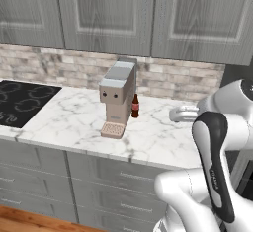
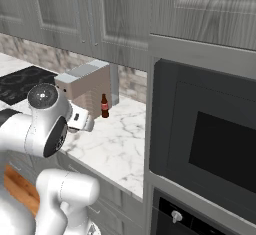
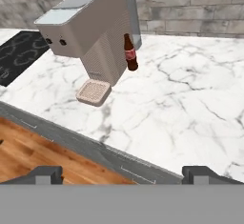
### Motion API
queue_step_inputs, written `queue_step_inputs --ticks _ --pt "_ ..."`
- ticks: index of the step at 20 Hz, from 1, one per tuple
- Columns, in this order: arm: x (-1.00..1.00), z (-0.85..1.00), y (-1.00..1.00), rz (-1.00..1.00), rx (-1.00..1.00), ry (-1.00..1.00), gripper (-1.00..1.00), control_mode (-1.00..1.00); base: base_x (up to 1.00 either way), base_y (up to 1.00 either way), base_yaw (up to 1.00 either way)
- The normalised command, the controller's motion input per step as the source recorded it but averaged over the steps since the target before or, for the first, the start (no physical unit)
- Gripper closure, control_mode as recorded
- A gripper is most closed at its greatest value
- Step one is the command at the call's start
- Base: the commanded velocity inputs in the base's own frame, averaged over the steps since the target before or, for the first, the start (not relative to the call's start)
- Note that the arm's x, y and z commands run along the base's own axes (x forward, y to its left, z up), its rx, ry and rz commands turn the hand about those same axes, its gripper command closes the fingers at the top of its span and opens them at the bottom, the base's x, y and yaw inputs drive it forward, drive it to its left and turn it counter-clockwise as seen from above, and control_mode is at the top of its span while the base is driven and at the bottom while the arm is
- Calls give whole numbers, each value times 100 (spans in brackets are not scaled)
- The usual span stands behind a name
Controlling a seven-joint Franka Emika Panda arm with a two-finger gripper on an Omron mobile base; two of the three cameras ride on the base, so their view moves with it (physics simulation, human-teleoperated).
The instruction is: Move the drinks to the dining counter.
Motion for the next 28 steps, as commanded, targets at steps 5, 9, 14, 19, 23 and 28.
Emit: queue_step_inputs --ticks 5,9,14,19,23,28 --pt "14 -21 2 8 2 -16 -100 -100 0 0 0" --pt "1 -30 16 4 0 -17 -100 -100 0 0 0" --pt "0 -35 25 0 0 -12 -100 -100 0 0 0" --pt "3 -31 26 0 0 -5 -100 -100 0 0 0" --pt "18 -28 7 2 0 0 -100 -100 0 0 0" --pt "5 -43 17 11 0 -3 -100 -100 0 0 0"
